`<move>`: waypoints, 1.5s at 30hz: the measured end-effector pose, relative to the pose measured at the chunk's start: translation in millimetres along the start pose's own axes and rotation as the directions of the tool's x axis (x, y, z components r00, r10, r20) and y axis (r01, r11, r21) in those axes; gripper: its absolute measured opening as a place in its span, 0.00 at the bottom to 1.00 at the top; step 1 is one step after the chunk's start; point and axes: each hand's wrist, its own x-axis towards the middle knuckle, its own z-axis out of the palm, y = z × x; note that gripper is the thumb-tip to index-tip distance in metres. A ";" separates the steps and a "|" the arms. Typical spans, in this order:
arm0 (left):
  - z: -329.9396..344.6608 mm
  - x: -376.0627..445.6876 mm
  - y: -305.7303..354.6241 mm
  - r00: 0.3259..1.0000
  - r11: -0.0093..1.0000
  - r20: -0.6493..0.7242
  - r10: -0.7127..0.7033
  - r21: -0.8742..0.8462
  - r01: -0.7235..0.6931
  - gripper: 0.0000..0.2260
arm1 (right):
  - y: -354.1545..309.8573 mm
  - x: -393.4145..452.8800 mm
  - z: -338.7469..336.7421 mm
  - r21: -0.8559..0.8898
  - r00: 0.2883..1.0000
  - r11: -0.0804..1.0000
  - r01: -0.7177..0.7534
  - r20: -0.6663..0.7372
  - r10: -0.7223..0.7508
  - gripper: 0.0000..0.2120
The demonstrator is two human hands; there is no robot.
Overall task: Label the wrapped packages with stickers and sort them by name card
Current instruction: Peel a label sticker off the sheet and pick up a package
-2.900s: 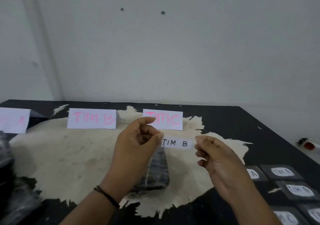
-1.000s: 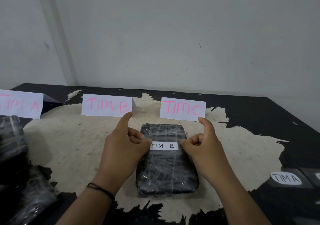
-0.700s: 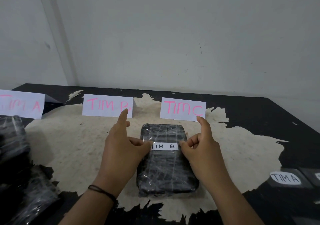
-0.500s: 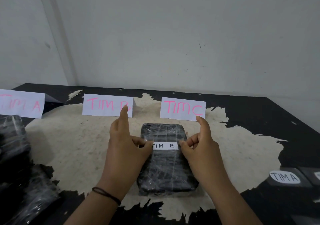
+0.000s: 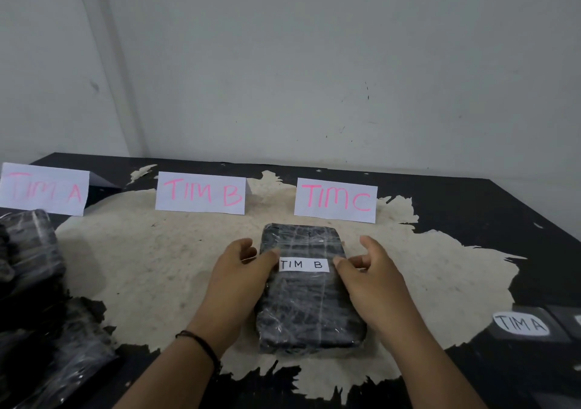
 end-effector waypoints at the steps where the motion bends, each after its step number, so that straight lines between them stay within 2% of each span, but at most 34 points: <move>1: 1.4 -1.8 1.1 1.000 1.000 0.008 -0.002 0.005 0.002 0.30 | -0.8 0.4 -0.5 0.036 0.998 0.998 -0.047 0.030 0.046 0.26; 2: 1.9 -3.2 2.4 1.000 1.000 0.026 0.004 0.015 -0.004 0.29 | -2.6 0.4 -0.8 0.085 0.994 0.992 -0.092 0.060 0.087 0.23; 4: 1.9 -6.7 6.4 0.996 1.000 0.084 0.028 0.005 -0.028 0.19 | -9.0 -0.6 0.3 0.148 0.986 0.978 -0.148 0.104 0.133 0.21; 6: 2.4 -8.3 7.4 0.993 0.999 0.106 0.042 -0.010 -0.042 0.10 | -12.6 -0.3 2.9 0.106 0.985 0.984 -0.143 0.113 0.131 0.24; 10: 4.1 -8.7 6.1 0.994 0.993 0.112 0.012 -0.117 0.001 0.06 | -9.3 1.6 8.7 0.071 0.987 0.989 -0.130 0.108 0.122 0.19; 15: 5.2 -8.4 4.8 0.991 0.971 0.128 -0.033 -0.231 0.062 0.09 | -8.1 2.1 8.1 0.068 0.988 0.989 -0.134 0.087 0.128 0.20; 20: 6.7 -13.5 6.2 0.984 0.944 0.174 0.027 -0.328 0.033 0.07 | -8.4 -4.1 7.5 0.199 0.990 0.972 -0.127 0.084 0.113 0.18; 22: 7.6 -15.1 5.2 0.984 0.930 0.167 0.054 -0.369 0.012 0.10 | -8.0 -8.3 7.9 0.249 0.994 0.964 -0.096 0.077 0.080 0.19; 25: 8.3 -16.1 2.5 0.986 0.899 0.163 0.023 -0.435 0.051 0.17 | -7.6 -12.0 7.0 0.296 0.997 0.954 -0.057 0.074 0.036 0.17; 28: 6.6 -14.0 -2.0 0.984 0.878 0.180 -0.004 -0.471 0.090 0.17 | -5.9 -12.1 4.9 0.372 0.990 0.924 -0.091 0.134 0.043 0.16; 31: 4.0 -14.8 -2.6 0.982 0.870 0.191 -0.004 -0.484 0.098 0.13 | -3.3 -11.8 2.7 0.444 0.976 0.884 -0.145 0.209 0.055 0.16; 35: 3.2 -16.2 -3.0 0.989 0.859 0.148 -0.020 -0.503 0.092 0.09 | -1.8 -16.1 -3.3 0.427 0.941 0.884 -0.191 0.337 0.041 0.26; 37: 3.1 -15.6 -3.7 0.992 0.856 0.124 -0.027 -0.509 0.087 0.09 | -1.6 -19.0 -6.1 0.396 0.926 0.895 -0.207 0.373 0.049 0.28; 39: 3.0 -16.9 -3.9 0.991 0.853 0.129 -0.024 -0.514 0.088 0.10 | -0.6 -21.7 -6.6 0.381 0.928 0.899 -0.218 0.367 0.069 0.24; 42: 3.9 -17.6 -4.6 0.981 0.868 0.194 0.013 -0.489 0.085 0.17 | 1.4 -25.3 -8.1 0.436 0.937 0.867 -0.241 0.337 0.091 0.14; 45: 6.8 -17.2 -7.6 0.972 0.899 0.229 0.045 -0.433 0.061 0.29 | 1.9 -29.7 -10.1 0.485 0.947 0.841 -0.239 0.308 0.092 0.13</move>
